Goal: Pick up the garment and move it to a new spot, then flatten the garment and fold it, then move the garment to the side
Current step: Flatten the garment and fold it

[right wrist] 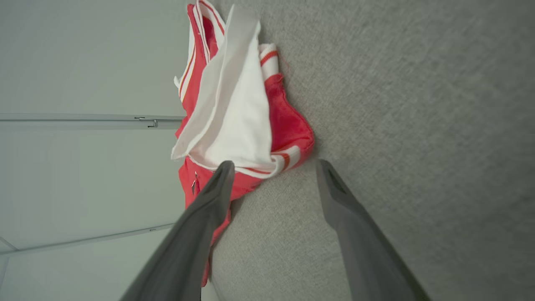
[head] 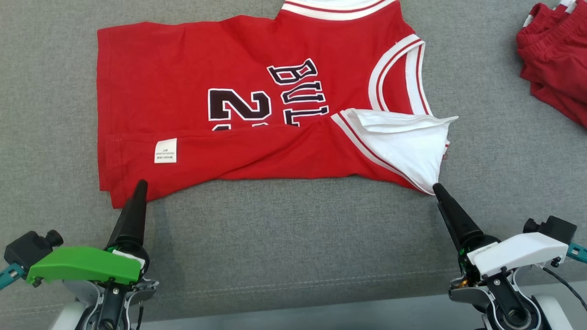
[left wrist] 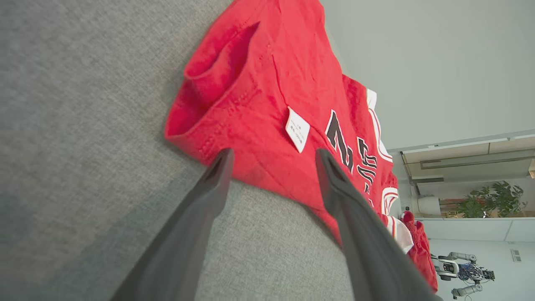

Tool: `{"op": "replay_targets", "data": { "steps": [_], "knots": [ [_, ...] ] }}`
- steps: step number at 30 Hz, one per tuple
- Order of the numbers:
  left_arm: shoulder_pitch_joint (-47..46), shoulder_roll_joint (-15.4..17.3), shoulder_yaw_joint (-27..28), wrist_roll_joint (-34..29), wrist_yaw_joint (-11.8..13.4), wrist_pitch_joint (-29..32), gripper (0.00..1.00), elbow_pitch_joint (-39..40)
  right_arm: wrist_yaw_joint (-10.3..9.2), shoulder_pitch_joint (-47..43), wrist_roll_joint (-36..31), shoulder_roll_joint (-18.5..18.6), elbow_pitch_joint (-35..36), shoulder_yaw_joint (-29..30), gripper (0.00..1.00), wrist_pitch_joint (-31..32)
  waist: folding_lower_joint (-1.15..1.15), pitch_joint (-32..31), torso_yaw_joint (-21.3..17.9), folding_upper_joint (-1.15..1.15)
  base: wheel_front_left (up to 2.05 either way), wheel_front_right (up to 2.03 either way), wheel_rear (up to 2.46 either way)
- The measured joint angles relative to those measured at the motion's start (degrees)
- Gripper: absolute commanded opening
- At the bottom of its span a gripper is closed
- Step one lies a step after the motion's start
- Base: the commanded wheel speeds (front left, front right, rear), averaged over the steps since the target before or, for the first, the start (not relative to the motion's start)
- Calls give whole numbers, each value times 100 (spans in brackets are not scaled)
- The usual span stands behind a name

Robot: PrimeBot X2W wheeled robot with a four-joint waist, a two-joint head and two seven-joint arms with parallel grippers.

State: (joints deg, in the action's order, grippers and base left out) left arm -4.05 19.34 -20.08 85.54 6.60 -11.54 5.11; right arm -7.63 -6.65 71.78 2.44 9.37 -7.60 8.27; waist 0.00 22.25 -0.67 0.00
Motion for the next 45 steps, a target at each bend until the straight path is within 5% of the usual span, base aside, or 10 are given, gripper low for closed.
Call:
{"op": "replay_targets", "data": {
  "steps": [30, 31, 34, 36, 39, 45],
  "knots": [
    [-96, 53, 87, -1, 25, -5, 100, 96, 4, 338, 67, 1, -282, -275, 100, -180, 0, 245, 84, 0, 0, 0, 0],
    [-101, 52, 81, -2, 25, -5, 100, 94, 4, 378, 67, 1, -302, -271, 97, -216, 0, 248, 89, 0, 0, 0, 0],
    [-127, 41, 33, -10, 25, -1, 100, 92, 4, 502, 53, 1, -368, -263, 47, -222, 0, 254, 105, 0, 0, 0, 0],
    [-180, 18, 3, -16, 26, 15, 100, 93, 4, 561, 38, 0, -412, -242, 35, -247, 0, 255, 115, 0, 0, 0, 0],
    [-259, -19, -22, -16, 29, 18, 100, 94, 3, 629, 33, 4, -480, -170, 0, -277, 0, 255, 125, 0, 0, 0, 0],
    [-336, -46, -56, -19, 47, 40, 100, 56, 3, 764, 33, 5, -559, -120, 0, -320, 0, 240, 129, 0, 0, 0, 0]
  ]
}}
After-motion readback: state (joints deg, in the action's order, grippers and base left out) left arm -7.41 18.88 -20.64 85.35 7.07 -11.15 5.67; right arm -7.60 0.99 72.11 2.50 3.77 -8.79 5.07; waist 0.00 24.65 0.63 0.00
